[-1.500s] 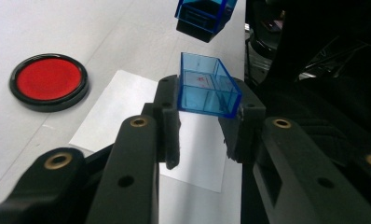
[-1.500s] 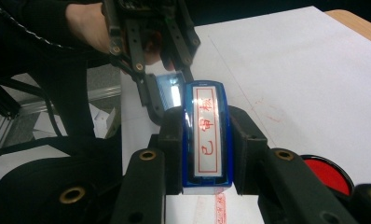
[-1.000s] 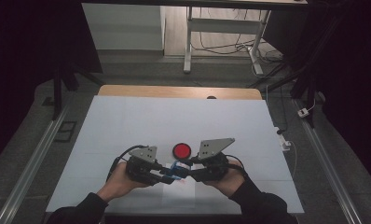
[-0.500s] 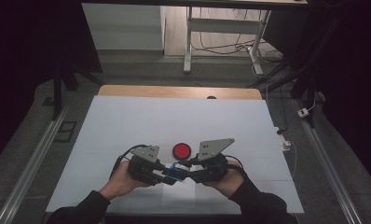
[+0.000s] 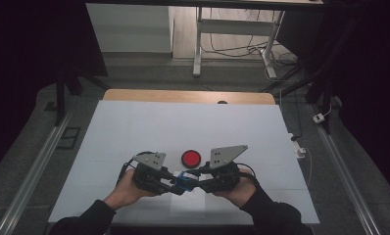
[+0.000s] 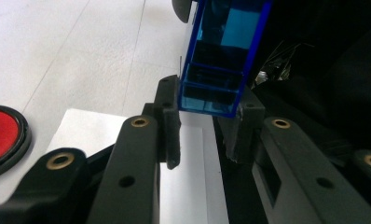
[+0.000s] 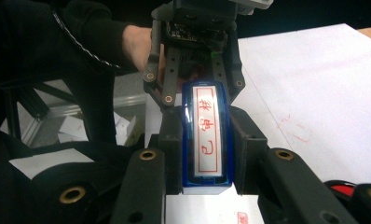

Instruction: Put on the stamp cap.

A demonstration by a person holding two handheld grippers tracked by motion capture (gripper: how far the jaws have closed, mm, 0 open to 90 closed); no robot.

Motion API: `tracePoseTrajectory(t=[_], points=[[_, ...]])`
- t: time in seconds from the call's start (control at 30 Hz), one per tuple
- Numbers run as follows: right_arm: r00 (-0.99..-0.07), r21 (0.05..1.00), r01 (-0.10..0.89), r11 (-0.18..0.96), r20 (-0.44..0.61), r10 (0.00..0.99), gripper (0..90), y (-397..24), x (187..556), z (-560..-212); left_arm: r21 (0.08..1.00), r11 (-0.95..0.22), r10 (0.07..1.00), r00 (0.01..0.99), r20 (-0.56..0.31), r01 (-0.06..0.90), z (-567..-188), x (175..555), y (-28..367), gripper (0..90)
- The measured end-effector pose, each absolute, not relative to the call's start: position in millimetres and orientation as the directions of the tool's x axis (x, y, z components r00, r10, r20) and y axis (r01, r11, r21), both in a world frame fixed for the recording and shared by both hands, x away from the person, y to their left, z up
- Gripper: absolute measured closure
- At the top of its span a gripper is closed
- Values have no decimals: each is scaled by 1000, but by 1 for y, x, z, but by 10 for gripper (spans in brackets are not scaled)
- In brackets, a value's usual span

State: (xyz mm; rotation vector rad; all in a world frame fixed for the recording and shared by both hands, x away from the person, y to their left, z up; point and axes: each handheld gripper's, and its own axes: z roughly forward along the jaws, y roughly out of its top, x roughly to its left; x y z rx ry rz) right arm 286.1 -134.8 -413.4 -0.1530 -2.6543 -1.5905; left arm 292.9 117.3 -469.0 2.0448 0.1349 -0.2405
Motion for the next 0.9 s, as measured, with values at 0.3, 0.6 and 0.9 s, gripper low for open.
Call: tracePoseTrajectory(t=[0.3,0.6,0.9], points=[[-993,879,116,462,99,61,696,-136,287,-414,862,-465,1,973,-230,204,-470,293,117,688],[-994,879,103,466,71,84,696,-136,287,-413,842,-491,78,974,-213,224,-469,291,116,560],[-992,870,100,484,52,111,696,-137,286,-413,821,-509,172,966,-195,257,-467,288,121,454]])
